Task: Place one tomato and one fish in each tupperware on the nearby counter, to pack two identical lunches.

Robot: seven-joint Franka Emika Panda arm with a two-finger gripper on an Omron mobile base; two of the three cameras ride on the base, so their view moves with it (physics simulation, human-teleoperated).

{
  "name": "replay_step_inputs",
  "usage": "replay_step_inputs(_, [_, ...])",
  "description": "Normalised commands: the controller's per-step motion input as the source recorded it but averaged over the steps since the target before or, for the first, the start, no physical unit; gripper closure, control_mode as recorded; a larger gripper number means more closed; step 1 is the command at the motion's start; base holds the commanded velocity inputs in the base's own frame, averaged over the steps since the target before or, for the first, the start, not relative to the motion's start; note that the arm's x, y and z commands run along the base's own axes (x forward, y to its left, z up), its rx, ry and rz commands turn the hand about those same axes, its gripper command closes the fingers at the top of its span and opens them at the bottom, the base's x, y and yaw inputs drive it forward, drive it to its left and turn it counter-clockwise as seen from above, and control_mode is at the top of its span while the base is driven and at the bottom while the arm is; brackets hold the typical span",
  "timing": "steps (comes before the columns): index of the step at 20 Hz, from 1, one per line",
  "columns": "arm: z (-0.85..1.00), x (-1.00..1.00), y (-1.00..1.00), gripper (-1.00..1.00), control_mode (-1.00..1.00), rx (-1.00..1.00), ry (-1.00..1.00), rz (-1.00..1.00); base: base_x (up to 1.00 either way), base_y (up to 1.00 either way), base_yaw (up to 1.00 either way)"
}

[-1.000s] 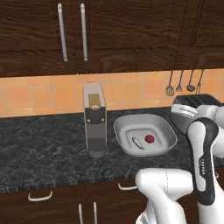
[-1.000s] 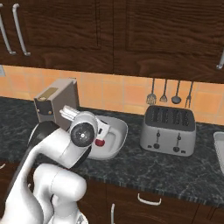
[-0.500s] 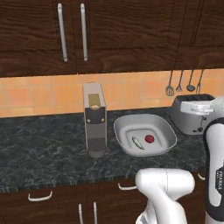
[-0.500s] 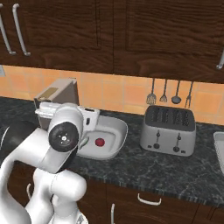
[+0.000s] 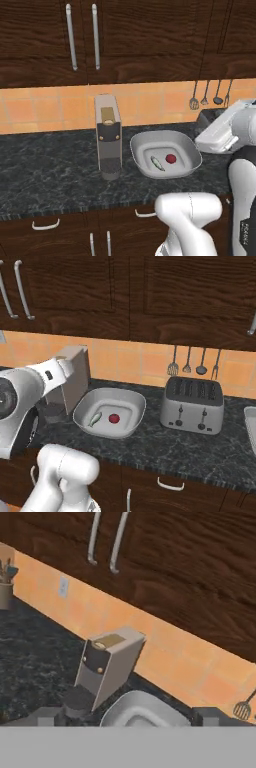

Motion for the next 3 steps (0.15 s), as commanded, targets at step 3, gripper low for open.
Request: replay_step_inputs(3, [-1.0, 0.83, 0.45, -1.0, -1.0, -0.33, 0.71, 0.26, 0.0, 0.0, 0.0])
